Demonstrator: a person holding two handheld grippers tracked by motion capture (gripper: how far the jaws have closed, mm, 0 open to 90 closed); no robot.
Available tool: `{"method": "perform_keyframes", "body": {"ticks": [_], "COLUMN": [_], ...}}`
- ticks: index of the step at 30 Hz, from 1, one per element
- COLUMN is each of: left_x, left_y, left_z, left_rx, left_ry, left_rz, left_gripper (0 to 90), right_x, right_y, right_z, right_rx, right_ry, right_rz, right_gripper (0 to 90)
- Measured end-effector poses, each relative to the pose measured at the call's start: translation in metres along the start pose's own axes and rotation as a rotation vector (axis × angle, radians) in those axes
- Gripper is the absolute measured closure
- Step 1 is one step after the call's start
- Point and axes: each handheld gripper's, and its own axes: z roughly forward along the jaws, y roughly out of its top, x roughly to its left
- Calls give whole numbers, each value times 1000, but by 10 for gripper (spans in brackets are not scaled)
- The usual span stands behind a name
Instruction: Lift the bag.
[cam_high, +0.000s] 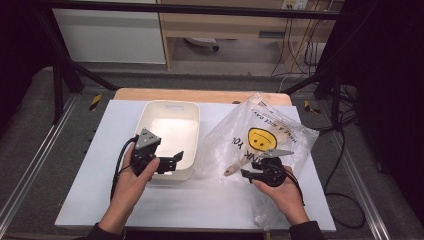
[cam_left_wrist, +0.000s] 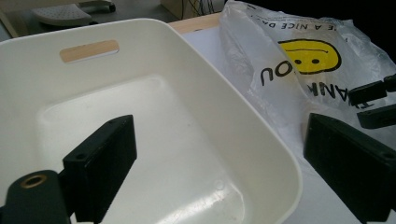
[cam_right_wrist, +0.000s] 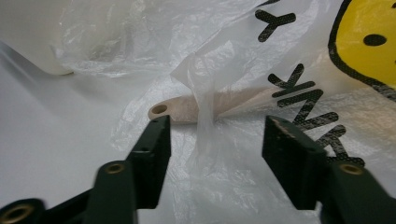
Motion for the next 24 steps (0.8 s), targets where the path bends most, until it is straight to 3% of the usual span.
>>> {"method": "perform_keyframes", "body": {"ticks": [8, 14, 24], "left_x": [8, 16, 23], "left_y": [-3, -8, -9], "left_z": [-3, -7, -13], "left_rx": [-9, -16, -25], "left_ry": [11, 36, 52], "left_rz": [-1, -25, -38], "left_gripper": [89, 87, 87], "right_x": [6, 4, -8], "right_y": [-4, -8, -21], "right_z": [-8, -17, -37], "right_rx": [-56, -66, -98], "right_ry": [-84, -102, -124], "right_rz": [-45, -45, -25], "right_gripper": [117, 62, 54]}}
